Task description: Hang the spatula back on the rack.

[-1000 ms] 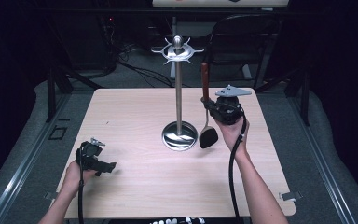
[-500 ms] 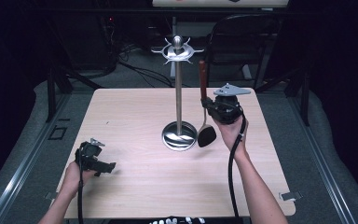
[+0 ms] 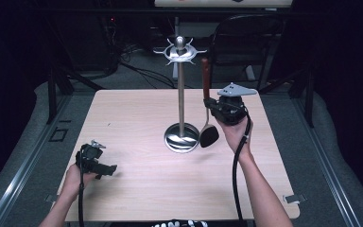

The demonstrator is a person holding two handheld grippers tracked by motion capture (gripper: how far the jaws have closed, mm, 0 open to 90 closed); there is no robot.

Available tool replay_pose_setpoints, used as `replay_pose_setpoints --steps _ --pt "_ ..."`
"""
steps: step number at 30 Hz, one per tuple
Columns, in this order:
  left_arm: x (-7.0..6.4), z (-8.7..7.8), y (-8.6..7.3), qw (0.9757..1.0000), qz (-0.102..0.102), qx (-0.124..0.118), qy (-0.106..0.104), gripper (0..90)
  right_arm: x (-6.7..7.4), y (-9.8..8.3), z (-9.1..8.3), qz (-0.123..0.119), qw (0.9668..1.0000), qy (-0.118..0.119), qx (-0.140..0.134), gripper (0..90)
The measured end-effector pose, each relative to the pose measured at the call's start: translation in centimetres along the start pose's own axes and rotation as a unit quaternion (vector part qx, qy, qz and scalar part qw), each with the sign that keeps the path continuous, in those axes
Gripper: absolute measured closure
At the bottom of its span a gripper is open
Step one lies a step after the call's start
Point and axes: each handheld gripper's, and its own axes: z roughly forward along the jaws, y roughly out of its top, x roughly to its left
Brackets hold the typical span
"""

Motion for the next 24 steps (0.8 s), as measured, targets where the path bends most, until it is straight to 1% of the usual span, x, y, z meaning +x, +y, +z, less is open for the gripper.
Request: replay_pose_setpoints --steps 4,8,13,19,24 --pt "-0.1 0.0 0.1 1.0 0.004 -0.001 -0.001 0.2 0.3 0.2 -0.4 -0.004 1.0 -0.002 -0.005 85.0" --pt "-0.1 0.0 0.2 1.0 0.003 0.001 -0.003 0.2 0.8 0.5 -0.9 -0.011 0.9998 0.003 -0.014 85.0" --pt "-0.2 0.1 0.2 1.0 0.004 -0.002 -0.003 0.2 1.2 0.8 -1.3 -0.015 0.9996 0.005 -0.022 85.0" --pt "-0.2 0.1 0.2 1.0 0.003 0.0 -0.003 0.2 1.5 1.0 -1.7 -0.015 0.9996 0.012 -0.022 85.0" --pt "-0.2 0.1 0.3 1.0 0.005 -0.001 -0.003 0.1 1.9 1.3 -2.0 -0.021 0.9993 0.016 -0.025 85.0"
